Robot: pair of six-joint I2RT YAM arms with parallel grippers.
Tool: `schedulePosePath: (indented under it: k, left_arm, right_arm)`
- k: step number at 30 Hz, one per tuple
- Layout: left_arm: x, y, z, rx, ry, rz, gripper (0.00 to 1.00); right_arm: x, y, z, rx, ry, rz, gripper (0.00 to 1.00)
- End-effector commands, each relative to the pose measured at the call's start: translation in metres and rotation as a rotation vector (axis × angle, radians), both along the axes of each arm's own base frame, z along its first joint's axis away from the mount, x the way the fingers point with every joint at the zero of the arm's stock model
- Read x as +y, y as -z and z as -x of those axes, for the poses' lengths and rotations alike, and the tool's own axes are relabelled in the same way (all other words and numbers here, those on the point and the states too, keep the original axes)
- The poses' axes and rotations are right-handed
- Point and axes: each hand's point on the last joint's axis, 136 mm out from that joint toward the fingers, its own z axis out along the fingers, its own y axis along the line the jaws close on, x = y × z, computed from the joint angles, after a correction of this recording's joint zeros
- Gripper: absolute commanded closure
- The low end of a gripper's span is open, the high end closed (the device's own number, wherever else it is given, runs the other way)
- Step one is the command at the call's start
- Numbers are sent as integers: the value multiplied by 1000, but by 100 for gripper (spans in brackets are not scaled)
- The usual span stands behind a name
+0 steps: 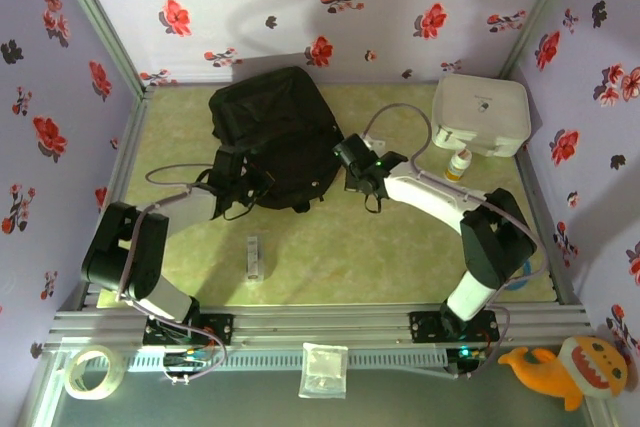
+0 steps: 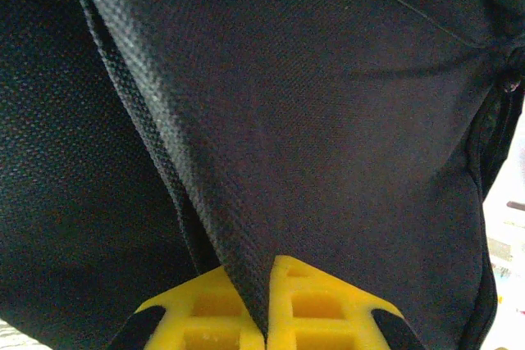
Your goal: Pack the student bag
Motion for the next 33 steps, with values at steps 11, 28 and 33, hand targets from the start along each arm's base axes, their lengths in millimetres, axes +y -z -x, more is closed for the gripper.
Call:
schedulePosePath:
  k: [11, 28, 33]
  left_arm:
    - [-1, -22, -10, -57, 39, -21, 100]
    - [-3, -25, -12, -55, 51, -20, 100]
    - [-4, -25, -12, -56, 53, -19, 100]
  right_arm:
    - [102, -3, 32, 84, -601, -316, 52]
    - [135, 28, 22, 39, -827, -315, 47]
    - [140, 34, 24, 51, -857, -324, 47]
